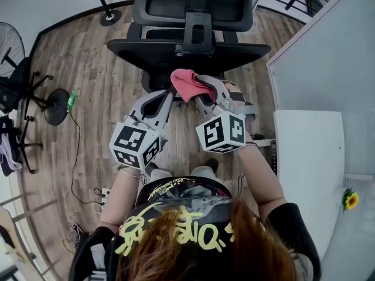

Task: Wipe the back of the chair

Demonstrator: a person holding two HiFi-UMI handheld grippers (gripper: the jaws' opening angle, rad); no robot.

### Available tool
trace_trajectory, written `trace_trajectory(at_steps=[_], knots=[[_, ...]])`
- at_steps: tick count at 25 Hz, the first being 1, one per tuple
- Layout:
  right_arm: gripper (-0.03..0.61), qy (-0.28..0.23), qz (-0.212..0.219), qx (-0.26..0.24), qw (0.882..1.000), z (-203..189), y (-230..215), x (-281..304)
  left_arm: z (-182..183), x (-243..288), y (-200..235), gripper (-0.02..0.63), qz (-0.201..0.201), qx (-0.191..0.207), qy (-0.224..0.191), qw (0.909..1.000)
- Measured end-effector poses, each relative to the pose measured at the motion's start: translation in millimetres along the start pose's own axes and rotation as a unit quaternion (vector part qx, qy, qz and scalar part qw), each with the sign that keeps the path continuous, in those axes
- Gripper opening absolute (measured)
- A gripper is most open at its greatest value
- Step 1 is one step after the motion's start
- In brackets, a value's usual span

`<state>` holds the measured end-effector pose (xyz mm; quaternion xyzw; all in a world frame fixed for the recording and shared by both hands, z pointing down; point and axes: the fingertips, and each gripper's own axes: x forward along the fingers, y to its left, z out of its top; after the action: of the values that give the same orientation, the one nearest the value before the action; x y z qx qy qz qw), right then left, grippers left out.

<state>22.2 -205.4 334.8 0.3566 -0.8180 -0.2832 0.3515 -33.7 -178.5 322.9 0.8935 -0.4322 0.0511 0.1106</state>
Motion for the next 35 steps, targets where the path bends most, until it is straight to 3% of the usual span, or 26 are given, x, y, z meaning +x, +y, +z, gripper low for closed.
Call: trace_trajectory(at_steps=[9, 16, 22, 25, 30, 35], knots=[[0.061, -0.048, -0.011, 0.156, 0.987, -4.2, 2.5, -7.4, 0.5, -0.8, 4.3, -0.006, 0.004, -0.002, -0.009, 1.0000], [0.061, -0.150, 0.003, 0.296, 0.943, 11.0, 6.1, -19.0, 3.4, -3.4, 3.2, -0.007, 0.002, -0.002, -0.024, 0.9997], [0.061, -0.202, -0.007, 0.394, 0.896, 9.4, 2.6, -30.9, 6.0, -6.6, -1.1, -0.006, -0.003, -0.004, -0.035, 0.9994], [0.061, -0.210, -0.009, 0.427, 0.880, 4.2, 4.2, -34.3, 9.7, -9.1, -1.9, -0.007, -0.003, -0.006, -0.047, 0.9989], [0.061, -0.219, -0.013, 0.455, 0.863, -2.1, 4.2, -37.3, 13.2, -11.7, 0.3, -0.006, 0.001, -0.003, -0.057, 0.9984], [0.061, -0.221, -0.022, 0.461, 0.859, -1.1, 0.0, -38.8, 11.7, -12.4, 0.2, -0.006, 0.001, -0.004, -0.057, 0.9984]])
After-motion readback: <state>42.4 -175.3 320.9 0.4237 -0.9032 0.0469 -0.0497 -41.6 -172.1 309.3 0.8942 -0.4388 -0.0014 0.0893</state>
